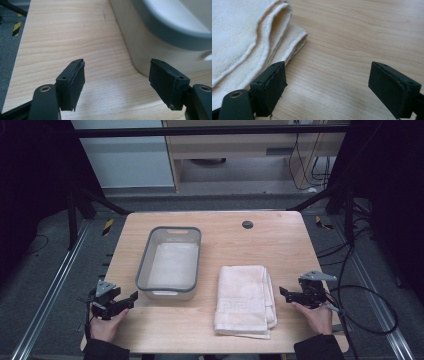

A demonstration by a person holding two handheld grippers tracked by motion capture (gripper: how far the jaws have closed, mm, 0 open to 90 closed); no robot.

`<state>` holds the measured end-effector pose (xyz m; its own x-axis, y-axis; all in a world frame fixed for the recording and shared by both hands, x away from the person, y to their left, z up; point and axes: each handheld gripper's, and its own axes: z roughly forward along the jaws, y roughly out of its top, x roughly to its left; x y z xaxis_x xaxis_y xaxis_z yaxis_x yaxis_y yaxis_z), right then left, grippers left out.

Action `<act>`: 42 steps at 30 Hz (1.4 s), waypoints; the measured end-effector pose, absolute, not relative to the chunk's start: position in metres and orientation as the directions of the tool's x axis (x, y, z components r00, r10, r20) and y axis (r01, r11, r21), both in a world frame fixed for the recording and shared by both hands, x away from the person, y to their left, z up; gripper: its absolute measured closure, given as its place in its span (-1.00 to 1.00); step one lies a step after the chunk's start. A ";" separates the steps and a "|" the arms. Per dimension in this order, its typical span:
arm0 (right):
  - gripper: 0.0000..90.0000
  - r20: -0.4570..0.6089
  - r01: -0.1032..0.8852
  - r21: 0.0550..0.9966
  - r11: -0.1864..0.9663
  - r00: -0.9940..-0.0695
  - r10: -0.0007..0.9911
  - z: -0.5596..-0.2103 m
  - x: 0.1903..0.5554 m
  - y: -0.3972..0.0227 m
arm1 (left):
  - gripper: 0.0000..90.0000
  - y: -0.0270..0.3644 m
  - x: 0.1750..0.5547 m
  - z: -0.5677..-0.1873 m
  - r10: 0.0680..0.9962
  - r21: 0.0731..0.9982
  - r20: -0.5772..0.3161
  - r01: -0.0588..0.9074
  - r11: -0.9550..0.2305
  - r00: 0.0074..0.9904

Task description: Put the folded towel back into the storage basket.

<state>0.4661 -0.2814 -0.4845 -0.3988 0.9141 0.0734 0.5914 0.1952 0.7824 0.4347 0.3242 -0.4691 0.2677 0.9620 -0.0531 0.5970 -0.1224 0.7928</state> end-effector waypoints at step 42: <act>-0.53 0.107 0.475 0.870 0.135 -0.449 0.887 -0.436 0.466 -0.262 | -0.42 0.286 0.423 -0.427 0.932 0.884 -0.108 0.462 -0.069 0.347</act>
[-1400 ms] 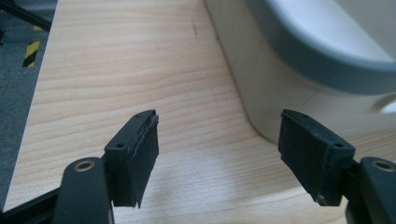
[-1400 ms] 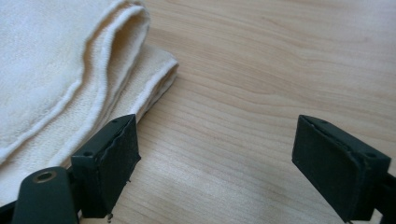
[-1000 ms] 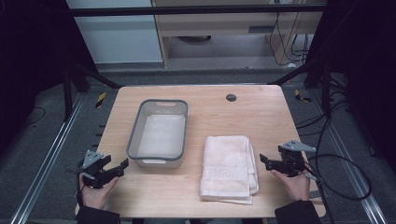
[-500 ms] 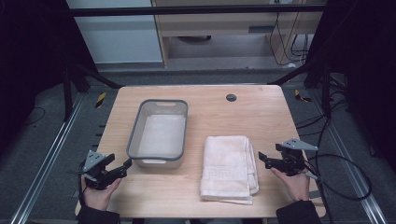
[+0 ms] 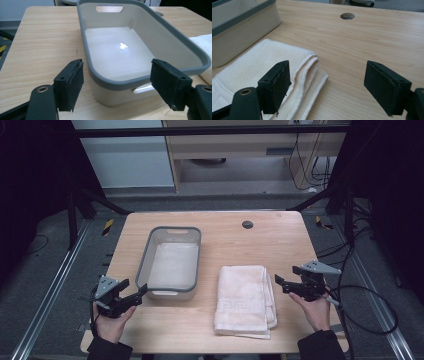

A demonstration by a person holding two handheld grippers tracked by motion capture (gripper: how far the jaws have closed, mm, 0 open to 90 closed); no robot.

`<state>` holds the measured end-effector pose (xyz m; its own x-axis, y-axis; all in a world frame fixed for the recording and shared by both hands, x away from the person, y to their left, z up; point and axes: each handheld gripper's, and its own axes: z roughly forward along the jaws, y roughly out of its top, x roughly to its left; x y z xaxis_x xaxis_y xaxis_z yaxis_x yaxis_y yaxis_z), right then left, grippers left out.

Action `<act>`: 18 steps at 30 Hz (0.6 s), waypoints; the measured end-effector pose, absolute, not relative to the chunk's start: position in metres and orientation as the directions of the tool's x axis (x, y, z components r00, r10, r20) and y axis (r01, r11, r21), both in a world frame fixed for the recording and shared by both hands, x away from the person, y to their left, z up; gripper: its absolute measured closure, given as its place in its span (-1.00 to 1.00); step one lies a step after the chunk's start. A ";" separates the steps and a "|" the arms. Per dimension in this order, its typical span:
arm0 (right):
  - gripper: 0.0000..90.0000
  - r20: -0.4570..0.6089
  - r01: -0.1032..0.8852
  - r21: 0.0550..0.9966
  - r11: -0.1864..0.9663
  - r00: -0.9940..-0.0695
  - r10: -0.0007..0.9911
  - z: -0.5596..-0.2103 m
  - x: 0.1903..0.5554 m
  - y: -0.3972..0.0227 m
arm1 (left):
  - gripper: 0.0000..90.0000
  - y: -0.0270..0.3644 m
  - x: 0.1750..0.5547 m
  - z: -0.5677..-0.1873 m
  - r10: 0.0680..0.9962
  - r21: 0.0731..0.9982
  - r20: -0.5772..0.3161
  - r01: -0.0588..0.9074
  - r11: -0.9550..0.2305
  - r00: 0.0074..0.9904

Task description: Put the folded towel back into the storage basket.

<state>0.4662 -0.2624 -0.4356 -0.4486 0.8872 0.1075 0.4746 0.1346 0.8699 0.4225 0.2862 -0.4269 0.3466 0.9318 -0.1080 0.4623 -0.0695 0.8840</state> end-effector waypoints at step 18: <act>-0.46 0.114 0.442 0.889 0.121 -0.470 0.875 -0.411 0.483 -0.250 | -0.43 0.251 0.436 -0.407 0.905 0.899 -0.115 0.431 -0.081 0.409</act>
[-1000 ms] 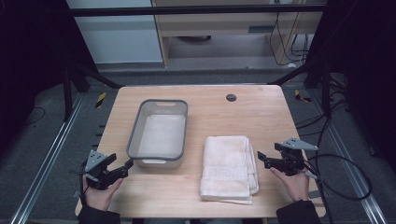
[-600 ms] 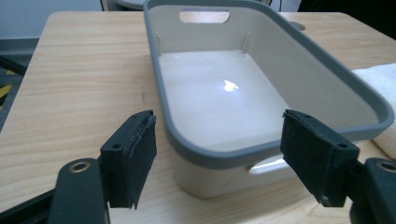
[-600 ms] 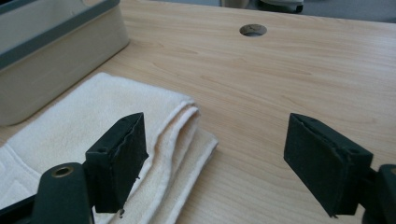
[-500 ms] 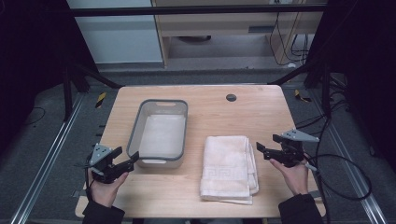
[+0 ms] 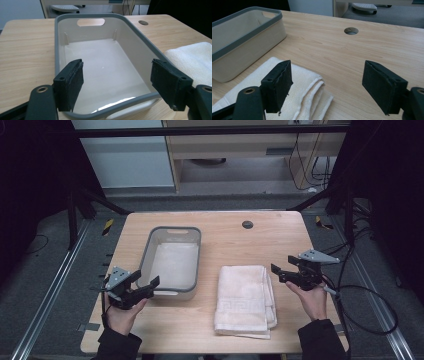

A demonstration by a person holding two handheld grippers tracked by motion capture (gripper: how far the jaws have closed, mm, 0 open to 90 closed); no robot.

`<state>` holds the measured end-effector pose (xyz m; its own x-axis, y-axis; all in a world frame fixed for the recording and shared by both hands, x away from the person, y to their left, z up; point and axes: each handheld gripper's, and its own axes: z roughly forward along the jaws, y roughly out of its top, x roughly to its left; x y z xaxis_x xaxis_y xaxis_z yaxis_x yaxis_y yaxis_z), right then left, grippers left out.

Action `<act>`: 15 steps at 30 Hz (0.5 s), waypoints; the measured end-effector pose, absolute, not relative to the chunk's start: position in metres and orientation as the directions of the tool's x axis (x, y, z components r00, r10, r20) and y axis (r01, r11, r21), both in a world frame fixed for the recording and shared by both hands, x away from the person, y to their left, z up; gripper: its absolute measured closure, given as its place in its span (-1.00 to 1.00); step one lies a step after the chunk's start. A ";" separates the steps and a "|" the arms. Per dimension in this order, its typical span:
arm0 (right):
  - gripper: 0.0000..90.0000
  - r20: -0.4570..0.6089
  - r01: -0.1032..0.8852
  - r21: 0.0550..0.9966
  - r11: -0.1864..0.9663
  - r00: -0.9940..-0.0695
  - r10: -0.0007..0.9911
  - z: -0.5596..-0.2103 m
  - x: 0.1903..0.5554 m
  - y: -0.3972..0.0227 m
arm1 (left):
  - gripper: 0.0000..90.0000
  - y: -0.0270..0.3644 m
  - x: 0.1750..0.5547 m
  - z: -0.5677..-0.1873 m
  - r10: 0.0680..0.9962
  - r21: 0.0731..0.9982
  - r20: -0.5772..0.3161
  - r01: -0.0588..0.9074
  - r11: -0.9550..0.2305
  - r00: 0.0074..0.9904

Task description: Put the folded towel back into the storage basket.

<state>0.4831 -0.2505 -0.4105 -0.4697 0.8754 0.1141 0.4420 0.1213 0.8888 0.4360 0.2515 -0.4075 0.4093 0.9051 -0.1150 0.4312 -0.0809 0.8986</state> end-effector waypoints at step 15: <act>-0.44 0.121 0.437 0.891 0.123 -0.490 0.863 -0.408 0.490 -0.241 | -0.38 0.201 0.442 -0.402 0.859 0.904 -0.100 0.407 -0.133 0.502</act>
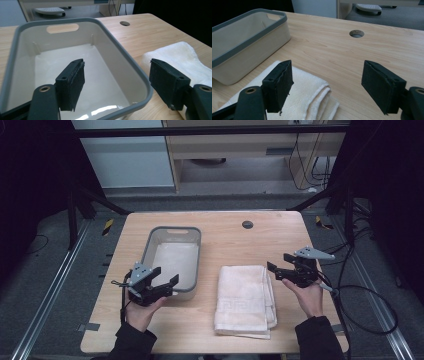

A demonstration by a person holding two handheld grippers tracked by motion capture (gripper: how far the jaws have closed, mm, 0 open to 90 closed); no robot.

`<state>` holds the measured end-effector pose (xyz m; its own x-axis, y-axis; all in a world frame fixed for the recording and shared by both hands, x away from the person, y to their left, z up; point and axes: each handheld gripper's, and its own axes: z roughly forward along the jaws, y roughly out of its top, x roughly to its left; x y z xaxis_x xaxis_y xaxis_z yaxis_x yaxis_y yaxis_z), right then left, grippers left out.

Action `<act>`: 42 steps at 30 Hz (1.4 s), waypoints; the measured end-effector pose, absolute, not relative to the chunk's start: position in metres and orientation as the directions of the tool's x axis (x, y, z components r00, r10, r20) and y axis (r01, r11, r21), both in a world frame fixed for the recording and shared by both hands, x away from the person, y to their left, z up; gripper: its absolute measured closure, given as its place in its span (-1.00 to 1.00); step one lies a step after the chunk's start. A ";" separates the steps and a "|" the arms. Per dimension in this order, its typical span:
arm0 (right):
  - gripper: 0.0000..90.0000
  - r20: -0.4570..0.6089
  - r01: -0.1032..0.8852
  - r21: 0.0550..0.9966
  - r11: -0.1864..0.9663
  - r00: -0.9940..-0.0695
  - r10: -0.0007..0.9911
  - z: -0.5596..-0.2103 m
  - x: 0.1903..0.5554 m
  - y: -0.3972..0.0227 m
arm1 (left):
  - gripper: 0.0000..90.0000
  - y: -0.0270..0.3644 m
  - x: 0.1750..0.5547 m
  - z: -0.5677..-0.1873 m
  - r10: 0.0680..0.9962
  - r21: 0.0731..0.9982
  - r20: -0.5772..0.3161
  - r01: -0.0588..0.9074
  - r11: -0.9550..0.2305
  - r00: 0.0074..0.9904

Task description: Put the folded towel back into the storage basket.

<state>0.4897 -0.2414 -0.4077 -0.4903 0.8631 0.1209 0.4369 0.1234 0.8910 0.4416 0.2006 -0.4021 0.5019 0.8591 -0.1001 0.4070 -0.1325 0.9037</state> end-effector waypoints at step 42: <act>-0.47 0.095 0.532 0.811 0.244 -0.530 0.842 -0.444 0.504 -0.214 | -0.31 0.115 0.418 -0.439 0.727 0.845 -0.105 0.447 -0.294 0.678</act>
